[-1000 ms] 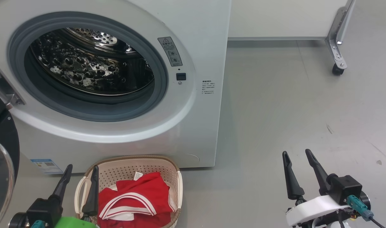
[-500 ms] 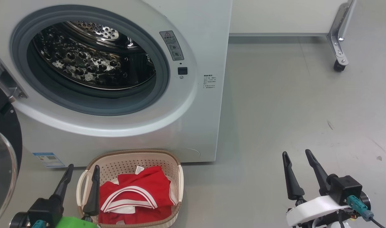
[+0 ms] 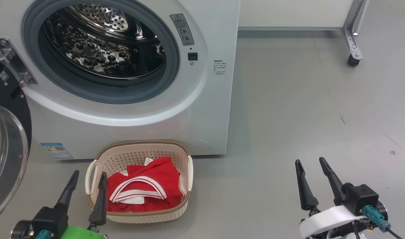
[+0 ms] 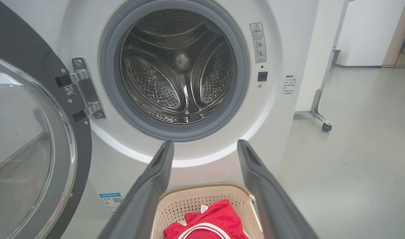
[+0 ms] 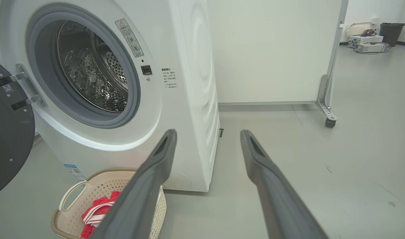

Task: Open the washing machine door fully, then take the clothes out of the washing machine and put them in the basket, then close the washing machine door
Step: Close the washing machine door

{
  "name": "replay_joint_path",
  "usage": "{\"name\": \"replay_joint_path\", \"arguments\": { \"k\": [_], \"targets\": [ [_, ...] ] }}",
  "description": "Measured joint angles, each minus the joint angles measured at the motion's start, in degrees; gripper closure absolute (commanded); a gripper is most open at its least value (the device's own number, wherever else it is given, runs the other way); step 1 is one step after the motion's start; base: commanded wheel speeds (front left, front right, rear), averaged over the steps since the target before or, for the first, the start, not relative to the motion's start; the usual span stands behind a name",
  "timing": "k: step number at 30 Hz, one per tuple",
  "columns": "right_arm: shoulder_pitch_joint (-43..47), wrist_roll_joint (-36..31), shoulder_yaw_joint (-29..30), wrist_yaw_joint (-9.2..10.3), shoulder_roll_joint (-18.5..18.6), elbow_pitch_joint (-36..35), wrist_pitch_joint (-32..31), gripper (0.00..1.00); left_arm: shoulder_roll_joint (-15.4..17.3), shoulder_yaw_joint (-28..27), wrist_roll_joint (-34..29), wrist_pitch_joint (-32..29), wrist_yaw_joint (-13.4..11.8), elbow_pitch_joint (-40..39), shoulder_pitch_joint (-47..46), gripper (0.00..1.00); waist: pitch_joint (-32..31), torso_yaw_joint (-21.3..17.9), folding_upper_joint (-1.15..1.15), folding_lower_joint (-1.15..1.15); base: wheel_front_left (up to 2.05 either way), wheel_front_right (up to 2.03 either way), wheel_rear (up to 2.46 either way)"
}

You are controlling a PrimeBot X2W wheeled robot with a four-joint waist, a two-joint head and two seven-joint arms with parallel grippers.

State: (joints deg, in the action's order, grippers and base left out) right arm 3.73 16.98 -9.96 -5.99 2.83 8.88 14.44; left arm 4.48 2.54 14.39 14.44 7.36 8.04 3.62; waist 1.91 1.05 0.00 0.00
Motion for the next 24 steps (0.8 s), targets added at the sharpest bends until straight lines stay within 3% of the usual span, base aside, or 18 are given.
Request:
{"name": "replay_joint_path", "arguments": {
  "k": [12,24],
  "targets": [
    [0.0,0.0,0.0,-0.01,0.0,0.2,0.0,0.00,0.0,0.0,-0.5,0.0,0.0,-0.3,0.0,0.00,0.2,0.1,0.00,0.00,-1.04,1.04,0.00],
    [0.0,0.0,0.1,-0.10,-0.1,0.2,0.0,0.00,0.0,0.0,-0.5,0.0,0.0,-0.7,0.0,0.00,0.7,0.2,0.00,0.00,-0.54,0.54,0.00]
  ]
}}
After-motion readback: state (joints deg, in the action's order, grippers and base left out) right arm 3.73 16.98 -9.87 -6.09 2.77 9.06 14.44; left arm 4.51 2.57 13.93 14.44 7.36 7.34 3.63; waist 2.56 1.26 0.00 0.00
